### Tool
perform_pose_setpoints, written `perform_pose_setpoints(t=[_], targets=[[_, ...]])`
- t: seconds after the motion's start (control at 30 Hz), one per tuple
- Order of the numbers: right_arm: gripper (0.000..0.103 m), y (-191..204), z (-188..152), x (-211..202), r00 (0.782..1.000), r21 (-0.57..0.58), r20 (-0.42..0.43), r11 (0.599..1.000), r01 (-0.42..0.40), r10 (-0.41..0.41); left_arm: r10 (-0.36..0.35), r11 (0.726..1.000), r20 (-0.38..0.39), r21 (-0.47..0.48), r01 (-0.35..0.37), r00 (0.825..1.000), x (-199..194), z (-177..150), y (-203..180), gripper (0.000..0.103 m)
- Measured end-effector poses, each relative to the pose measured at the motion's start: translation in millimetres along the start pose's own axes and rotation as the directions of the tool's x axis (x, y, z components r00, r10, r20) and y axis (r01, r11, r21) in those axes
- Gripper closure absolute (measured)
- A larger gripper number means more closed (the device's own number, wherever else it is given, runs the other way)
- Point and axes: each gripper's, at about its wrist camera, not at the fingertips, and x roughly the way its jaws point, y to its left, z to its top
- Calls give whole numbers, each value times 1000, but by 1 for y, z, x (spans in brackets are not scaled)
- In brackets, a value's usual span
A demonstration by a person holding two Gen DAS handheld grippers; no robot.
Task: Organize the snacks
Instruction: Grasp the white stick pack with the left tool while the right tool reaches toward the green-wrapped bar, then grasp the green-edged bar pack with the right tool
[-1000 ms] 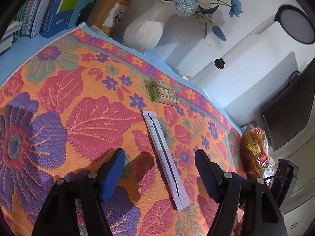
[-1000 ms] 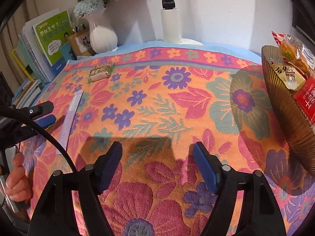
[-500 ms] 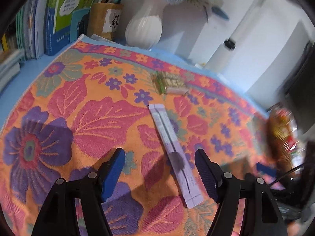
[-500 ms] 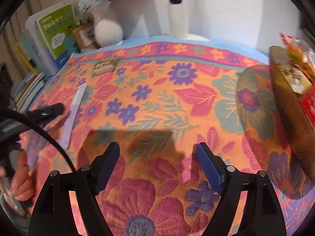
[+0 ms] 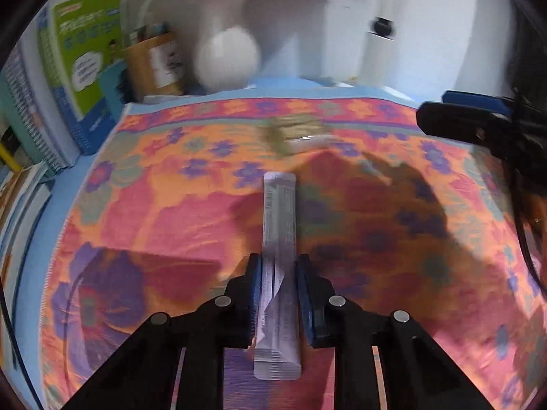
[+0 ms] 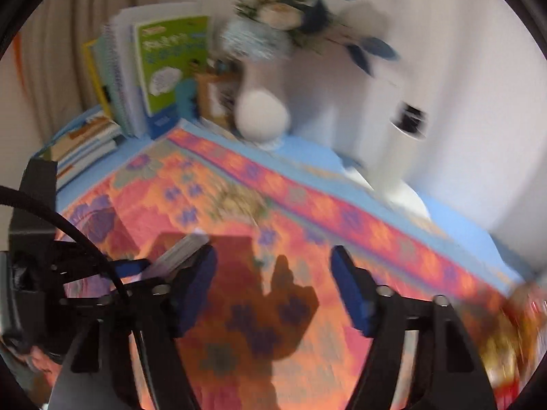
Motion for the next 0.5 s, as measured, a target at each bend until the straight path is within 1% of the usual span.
perform_pose_setpoints(t=[0.03,0.13,0.2,0.3,0.37,0.43,0.5], targets=[[40,-1,7,15,1000,8,-5,1000,-27,27,-6,1000,0,-7,6,1000,-1,1,8,83],[42,-2,19,49,996,30,-33,996,-81,82,21,999,13,-39,-21,1000,2,3,34,83],[42,2,23,73,993,7,-63,995,-104,104,-17,997,26,-72,19,1000,4,3,44,83],[42,9,22,97,990,-65,-113,994,-90,83,-35,996,32,-75,38,999,4,3,45,83],[42,9,22,107,989,-89,-134,993,-77,65,-47,995,33,-85,50,998,5,3,47,83],[41,10,25,121,984,-119,-165,989,-86,66,-76,991,35,-106,79,997,3,2,50,83],[40,9,28,127,983,-133,-167,986,-97,74,-115,983,36,-138,119,993,4,2,56,83]])
